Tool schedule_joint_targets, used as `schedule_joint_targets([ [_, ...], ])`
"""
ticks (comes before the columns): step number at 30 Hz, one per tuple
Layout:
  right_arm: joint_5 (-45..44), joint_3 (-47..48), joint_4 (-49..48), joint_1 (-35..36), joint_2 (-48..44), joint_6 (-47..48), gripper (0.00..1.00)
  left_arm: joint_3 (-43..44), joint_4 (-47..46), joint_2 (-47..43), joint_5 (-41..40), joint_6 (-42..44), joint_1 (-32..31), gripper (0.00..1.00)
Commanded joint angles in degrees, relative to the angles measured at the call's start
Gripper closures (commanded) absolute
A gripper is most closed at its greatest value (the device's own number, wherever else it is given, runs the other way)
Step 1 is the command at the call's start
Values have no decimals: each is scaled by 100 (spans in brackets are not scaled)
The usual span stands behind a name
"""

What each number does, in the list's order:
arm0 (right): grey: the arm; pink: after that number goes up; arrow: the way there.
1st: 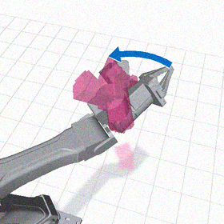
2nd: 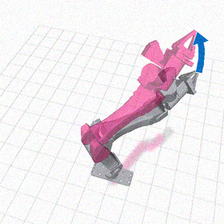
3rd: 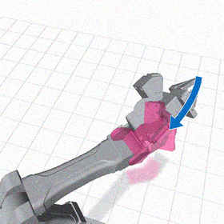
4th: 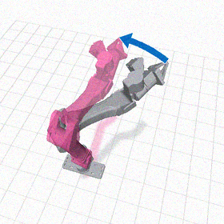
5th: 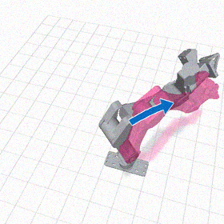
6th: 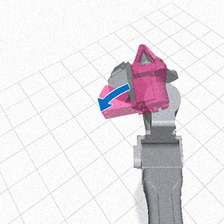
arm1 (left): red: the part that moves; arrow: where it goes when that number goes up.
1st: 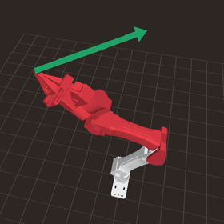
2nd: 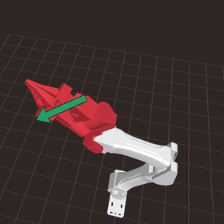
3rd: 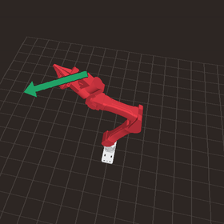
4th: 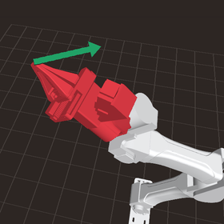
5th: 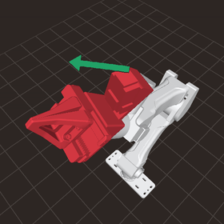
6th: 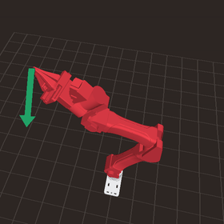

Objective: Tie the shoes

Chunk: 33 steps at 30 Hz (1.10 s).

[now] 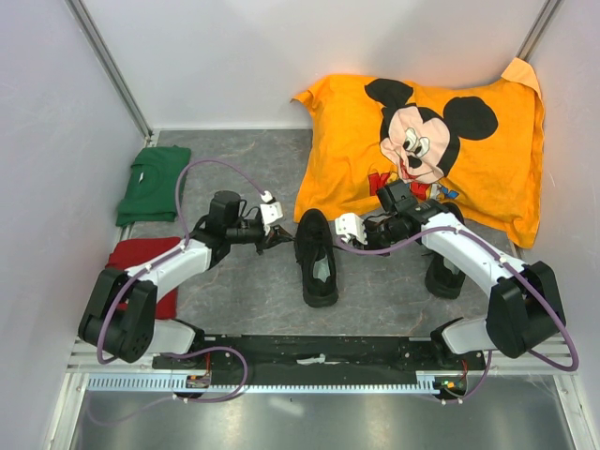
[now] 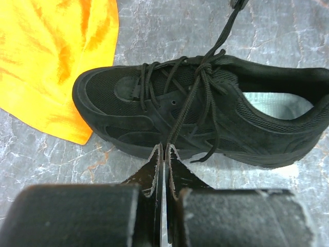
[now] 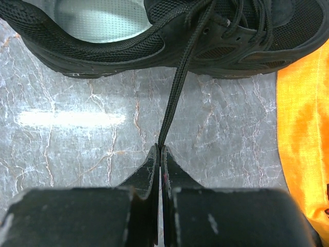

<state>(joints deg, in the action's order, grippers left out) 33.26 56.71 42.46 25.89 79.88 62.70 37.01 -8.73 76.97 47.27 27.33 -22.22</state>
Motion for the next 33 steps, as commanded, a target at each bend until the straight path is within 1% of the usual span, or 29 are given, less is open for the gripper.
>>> schedule_joint_targets([
  [1,-267,16,184,-58,-16,6,100,280,301,134,-366,492,68,98],
  [6,-364,-81,193,-75,-69,58,100,236,460,82,-394,826,77,98],
  [15,-373,-169,228,-84,-113,164,100,341,522,240,-508,993,77,99],
  [17,-224,-64,176,-75,-87,-19,100,376,522,266,-333,1037,68,98],
  [20,84,340,131,-49,115,-283,100,517,513,266,10,1037,60,98],
  [21,267,585,131,-40,264,-511,100,587,495,266,89,976,60,94],
  [22,356,709,236,-23,335,-565,98,631,487,266,168,941,68,91],
  [23,427,823,315,4,405,-609,90,666,478,231,178,880,60,89],
  [24,514,1024,394,-5,502,-644,78,675,425,196,169,853,68,80],
  [25,663,1105,578,12,529,-645,55,684,425,143,134,853,68,74],
  [26,734,1184,649,13,538,-679,47,676,416,73,116,844,68,69],
  [27,770,1306,746,4,538,-793,43,632,407,-84,90,853,60,64],
  [28,848,1360,781,13,529,-864,37,605,416,-181,64,888,60,61],
  [29,884,1395,773,13,512,-960,35,579,416,-278,63,931,68,58],
  [30,911,1457,773,13,494,-1074,34,518,416,-444,55,941,68,55],
  [31,946,1492,773,4,494,-1345,33,517,521,-498,124,958,68,54],
  [33,1060,1580,773,-14,564,-1601,32,508,705,-586,265,1151,51,53],
])
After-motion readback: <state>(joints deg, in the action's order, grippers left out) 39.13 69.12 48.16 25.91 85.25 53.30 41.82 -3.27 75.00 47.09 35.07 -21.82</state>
